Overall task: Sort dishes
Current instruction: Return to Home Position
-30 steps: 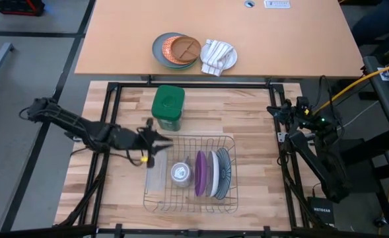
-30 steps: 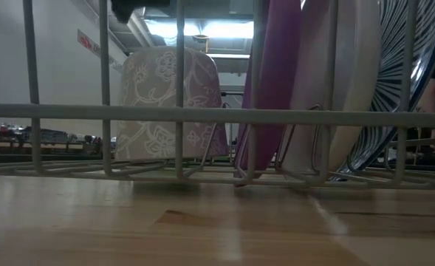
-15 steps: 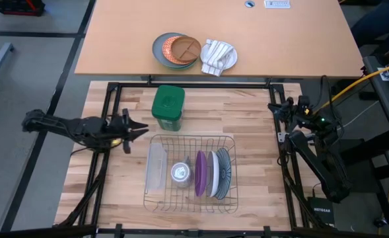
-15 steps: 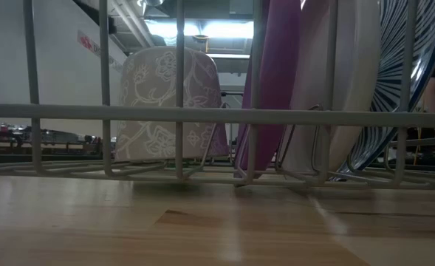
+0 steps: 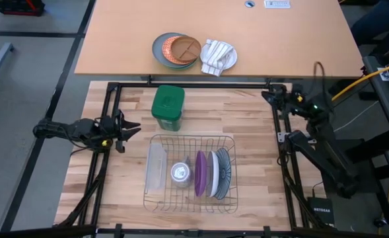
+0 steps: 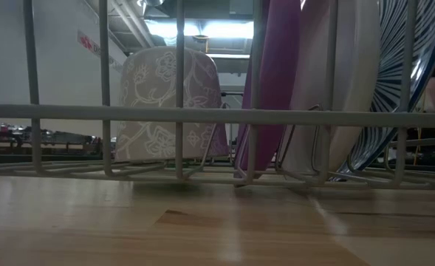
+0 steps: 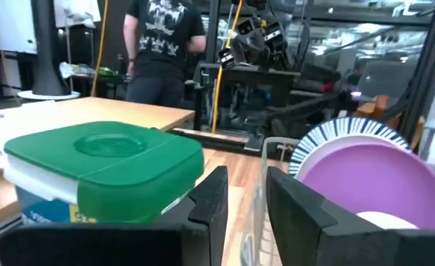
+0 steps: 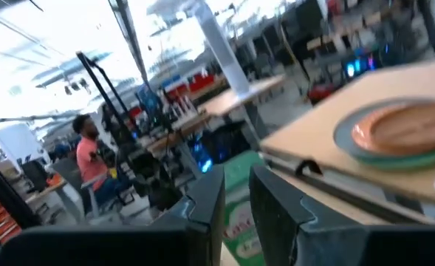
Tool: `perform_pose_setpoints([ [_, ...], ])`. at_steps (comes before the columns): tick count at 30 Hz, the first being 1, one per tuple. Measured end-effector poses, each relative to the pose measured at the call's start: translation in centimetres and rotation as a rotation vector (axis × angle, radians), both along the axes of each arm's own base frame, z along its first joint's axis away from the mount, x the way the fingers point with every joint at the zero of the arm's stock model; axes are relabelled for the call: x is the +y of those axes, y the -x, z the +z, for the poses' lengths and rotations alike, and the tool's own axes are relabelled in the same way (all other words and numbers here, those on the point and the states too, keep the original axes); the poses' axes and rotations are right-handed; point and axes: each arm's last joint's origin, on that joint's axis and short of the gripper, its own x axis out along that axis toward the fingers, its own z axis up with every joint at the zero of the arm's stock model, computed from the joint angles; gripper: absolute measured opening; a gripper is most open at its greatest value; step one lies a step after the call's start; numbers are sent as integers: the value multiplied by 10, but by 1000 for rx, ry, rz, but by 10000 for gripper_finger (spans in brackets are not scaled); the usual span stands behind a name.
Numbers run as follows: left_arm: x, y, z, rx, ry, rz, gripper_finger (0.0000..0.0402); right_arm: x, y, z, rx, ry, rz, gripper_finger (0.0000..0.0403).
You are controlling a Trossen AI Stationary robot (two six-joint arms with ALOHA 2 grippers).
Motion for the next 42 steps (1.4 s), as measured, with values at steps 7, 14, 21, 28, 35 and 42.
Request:
perform_pose_setpoints([
  [7, 2, 0, -5, 40, -7, 64, 84, -19, -27, -12, 101, -25, 37, 69],
  [14, 3, 1, -5, 53, -24, 125, 84, -13, -77, -23, 158, 23, 137, 69],
  [21, 3, 1, -8, 80, -33, 128, 84, 25, -113, -28, 166, 104, 199, 69],
  [28, 4, 1, -11, 104, -16, 128, 84, 68, -120, -31, 196, 109, 245, 69],
  [35, 4, 1, -11, 104, -13, 127, 84, 87, -103, -31, 254, 128, 190, 69],
  [42, 4, 1, -11, 103, -13, 127, 84, 82, -70, -26, 266, 127, 67, 69],
])
